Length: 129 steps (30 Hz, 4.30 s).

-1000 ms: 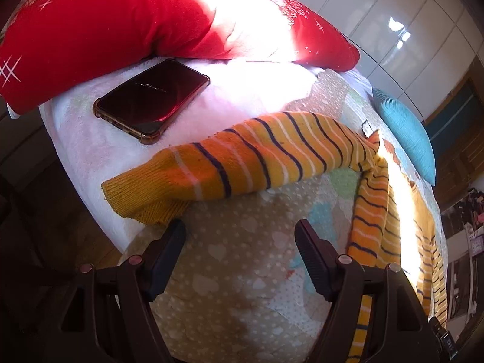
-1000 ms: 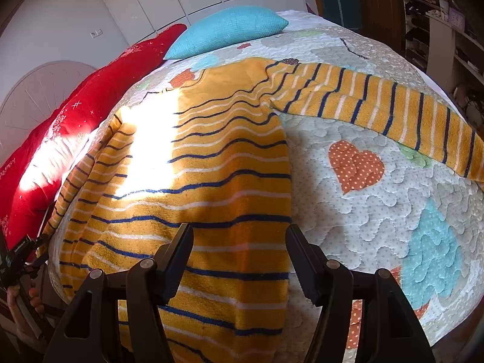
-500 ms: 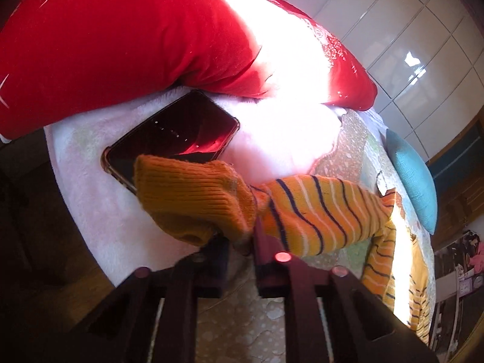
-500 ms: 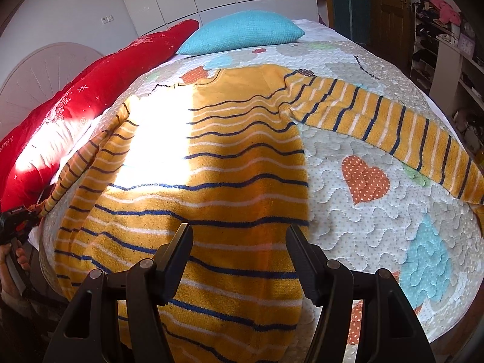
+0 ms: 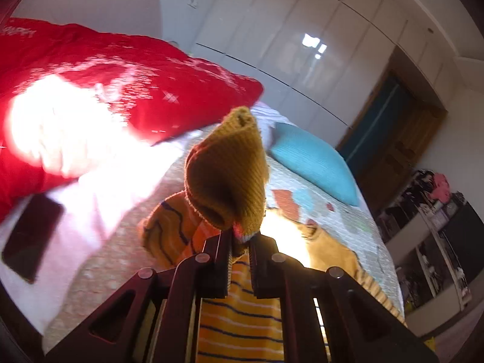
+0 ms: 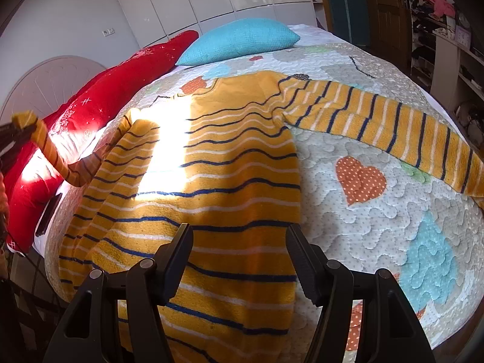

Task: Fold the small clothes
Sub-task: 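Fold the held sleeve across the sweater body and open the left gripper, then grasp the side edge of the sweater body with the right gripper, then fold the held side over toward the sweater's center and release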

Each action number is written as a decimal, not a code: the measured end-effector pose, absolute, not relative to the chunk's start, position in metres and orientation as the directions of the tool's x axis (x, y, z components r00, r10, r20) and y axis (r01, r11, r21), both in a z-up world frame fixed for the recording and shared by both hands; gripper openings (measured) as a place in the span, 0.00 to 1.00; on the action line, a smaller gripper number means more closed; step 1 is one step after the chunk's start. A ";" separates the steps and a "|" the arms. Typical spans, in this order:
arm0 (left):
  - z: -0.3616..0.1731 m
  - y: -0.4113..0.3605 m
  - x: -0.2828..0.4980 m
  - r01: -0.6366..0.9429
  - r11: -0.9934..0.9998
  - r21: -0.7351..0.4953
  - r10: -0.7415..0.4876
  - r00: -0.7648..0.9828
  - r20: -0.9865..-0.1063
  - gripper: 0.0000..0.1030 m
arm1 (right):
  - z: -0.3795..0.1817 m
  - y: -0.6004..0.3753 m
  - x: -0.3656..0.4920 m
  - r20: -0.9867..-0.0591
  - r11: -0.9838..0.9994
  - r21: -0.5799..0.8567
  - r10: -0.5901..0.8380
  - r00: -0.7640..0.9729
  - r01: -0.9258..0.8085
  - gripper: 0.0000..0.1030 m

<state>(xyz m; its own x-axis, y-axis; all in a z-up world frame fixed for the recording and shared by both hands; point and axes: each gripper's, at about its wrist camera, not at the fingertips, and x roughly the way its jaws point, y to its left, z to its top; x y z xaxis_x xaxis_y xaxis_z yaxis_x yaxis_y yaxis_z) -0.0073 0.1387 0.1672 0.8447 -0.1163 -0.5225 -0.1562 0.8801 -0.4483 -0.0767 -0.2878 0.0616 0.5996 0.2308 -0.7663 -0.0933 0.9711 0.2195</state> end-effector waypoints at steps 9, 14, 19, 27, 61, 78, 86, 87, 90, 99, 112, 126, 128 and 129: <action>0.134 -0.048 0.035 0.170 0.896 -0.411 -0.401 0.711 -0.578 0.57 | 0.057 -0.348 -0.088 -0.768 0.973 0.228 0.159 0.621 0.031 0.66; 0.110 -0.049 0.003 0.184 0.931 -0.316 -0.353 0.675 -0.648 0.63 | 0.059 -0.362 -0.082 -0.765 0.976 0.213 0.143 0.628 0.036 0.66; 0.089 0.013 -0.016 0.032 0.963 -0.268 -0.217 0.683 -0.697 0.65 | 0.069 -0.339 -0.056 -0.743 0.968 0.245 0.220 0.632 -0.049 0.66; 0.083 0.098 -0.006 -0.126 0.982 -0.144 -0.020 0.679 -0.734 0.65 | 0.098 -0.262 0.027 -0.710 0.961 0.079 0.240 0.662 -0.264 0.68; 0.054 0.162 -0.106 -0.285 0.873 -0.395 -0.105 0.683 -0.723 0.65 | 0.129 -0.142 0.125 -0.707 0.850 -0.260 0.156 0.690 -0.458 0.05; 0.046 0.164 -0.122 -0.270 0.881 -0.388 -0.109 0.683 -0.722 0.67 | 0.053 -0.189 0.001 -0.784 0.739 -0.408 0.017 0.621 -0.536 0.16; 0.042 0.152 -0.128 -0.256 0.902 -0.348 -0.090 0.676 -0.731 0.68 | 0.103 -0.221 0.040 -0.758 0.908 -0.214 0.078 0.648 -0.359 0.60; 0.041 0.152 -0.129 -0.254 0.903 -0.347 -0.092 0.674 -0.733 0.68 | 0.099 -0.235 0.050 -0.772 0.937 -0.165 0.072 0.632 -0.308 0.60; 0.041 0.155 -0.134 -0.256 0.899 -0.354 -0.097 0.673 -0.733 0.68 | 0.082 -0.269 0.070 -0.805 0.978 0.022 0.140 0.576 -0.208 0.61; 0.044 0.144 -0.133 -0.236 0.911 -0.337 -0.101 0.666 -0.739 0.68 | 0.040 -0.232 0.064 -0.868 0.939 -0.046 0.131 0.478 -0.341 0.15; 0.038 0.131 -0.123 -0.219 0.924 -0.313 -0.098 0.656 -0.749 0.68 | 0.110 -0.221 0.051 -0.732 0.931 -0.240 0.013 0.681 -0.275 0.52; 0.033 0.153 -0.130 -0.213 0.902 -0.375 -0.142 0.674 -0.725 0.68 | 0.078 -0.013 0.212 -0.825 0.850 0.245 0.435 0.360 -0.466 0.53; 0.029 0.161 -0.132 -0.222 0.896 -0.385 -0.146 0.671 -0.726 0.68 | 0.057 0.004 0.231 -0.861 0.863 0.220 0.391 0.326 -0.456 0.53; 0.027 0.164 -0.133 -0.226 0.893 -0.389 -0.147 0.670 -0.728 0.68 | 0.045 0.010 0.238 -0.880 0.868 0.207 0.367 0.302 -0.451 0.53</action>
